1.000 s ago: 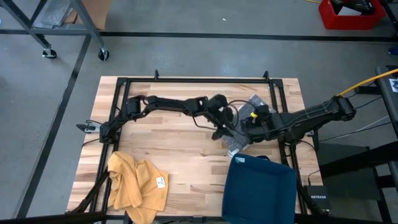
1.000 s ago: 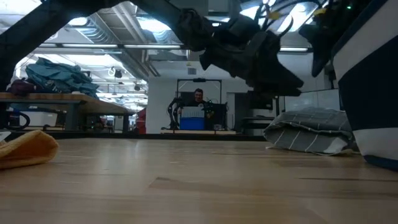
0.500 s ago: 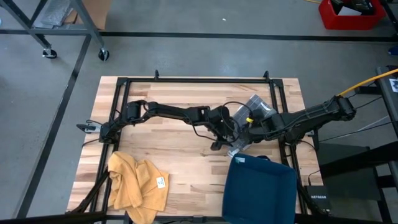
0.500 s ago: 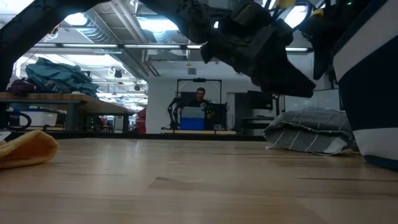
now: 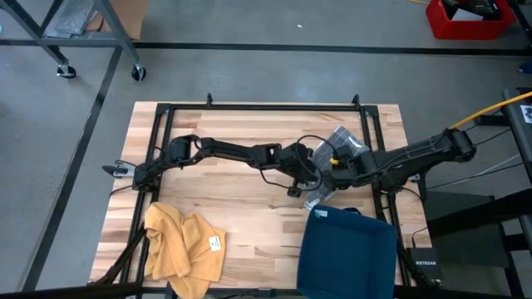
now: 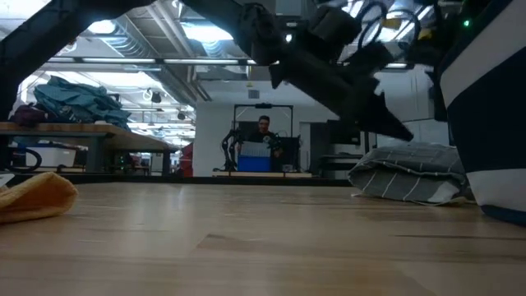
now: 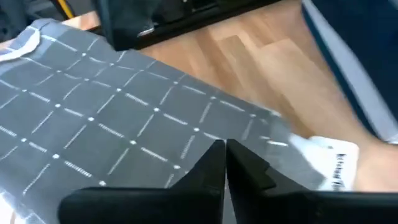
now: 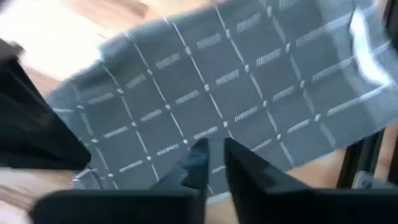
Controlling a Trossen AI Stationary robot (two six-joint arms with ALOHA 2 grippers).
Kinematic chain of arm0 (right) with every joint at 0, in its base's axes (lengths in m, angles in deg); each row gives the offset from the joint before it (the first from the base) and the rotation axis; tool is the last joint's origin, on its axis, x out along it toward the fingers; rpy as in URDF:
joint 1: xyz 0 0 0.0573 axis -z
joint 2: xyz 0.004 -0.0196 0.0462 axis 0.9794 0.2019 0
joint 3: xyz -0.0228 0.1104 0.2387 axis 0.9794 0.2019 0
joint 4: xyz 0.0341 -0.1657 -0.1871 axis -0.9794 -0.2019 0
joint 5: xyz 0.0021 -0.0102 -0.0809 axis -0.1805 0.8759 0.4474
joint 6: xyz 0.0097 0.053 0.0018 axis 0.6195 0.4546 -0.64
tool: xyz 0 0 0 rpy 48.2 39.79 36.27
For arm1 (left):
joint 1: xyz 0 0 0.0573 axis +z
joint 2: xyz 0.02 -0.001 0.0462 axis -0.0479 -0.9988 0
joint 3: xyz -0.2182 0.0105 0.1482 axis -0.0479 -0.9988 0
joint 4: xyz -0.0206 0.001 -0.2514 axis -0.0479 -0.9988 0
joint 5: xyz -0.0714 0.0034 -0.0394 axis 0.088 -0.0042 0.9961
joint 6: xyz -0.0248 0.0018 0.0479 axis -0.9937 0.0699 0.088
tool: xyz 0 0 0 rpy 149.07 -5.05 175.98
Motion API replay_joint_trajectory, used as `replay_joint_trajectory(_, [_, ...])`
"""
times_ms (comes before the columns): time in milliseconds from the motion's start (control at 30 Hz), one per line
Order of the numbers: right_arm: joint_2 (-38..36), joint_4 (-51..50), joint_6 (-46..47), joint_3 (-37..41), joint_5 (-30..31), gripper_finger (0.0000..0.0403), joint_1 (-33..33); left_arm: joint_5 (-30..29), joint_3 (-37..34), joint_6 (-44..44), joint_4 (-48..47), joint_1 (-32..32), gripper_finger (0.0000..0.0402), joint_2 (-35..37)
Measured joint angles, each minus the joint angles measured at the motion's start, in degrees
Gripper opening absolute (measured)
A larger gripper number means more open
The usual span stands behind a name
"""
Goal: Fold towel
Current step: Adjust the kitchen towels
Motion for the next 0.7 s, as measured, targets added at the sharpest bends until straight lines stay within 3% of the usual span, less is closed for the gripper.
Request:
replay_joint_trajectory(100, [0.0, 2.4, -0.1, 1.7, -0.4, 0.0007, 1.9, -0.5, 0.0, 1.4, 2.0, 0.1, 0.0012, -1.0])
replay_joint_trajectory(267, [0.1, 6.1, -0.1, 3.0, -0.3, 0.0023, 6.8, -2.8, 0.0, 3.3, 6.3, 0.2, 0.0003, -4.2])
replay_joint_trajectory(467, [0.1, 8.0, -0.1, 3.1, -1.6, 0.0005, 11.4, -5.0, 0.1, 3.1, 5.2, 1.1, 0.0003, -8.0])
replay_joint_trajectory(600, [0.1, 10.5, -0.2, 3.1, -1.8, 0.0013, 12.4, -5.9, 0.0, 2.0, -0.2, 1.8, 0.0003, -8.2])
replay_joint_trajectory(700, [0.1, 11.5, -0.5, 3.1, -2.3, 0.0017, 12.3, -10.3, 0.1, 2.5, -5.9, 2.7, 0.0002, -7.4])
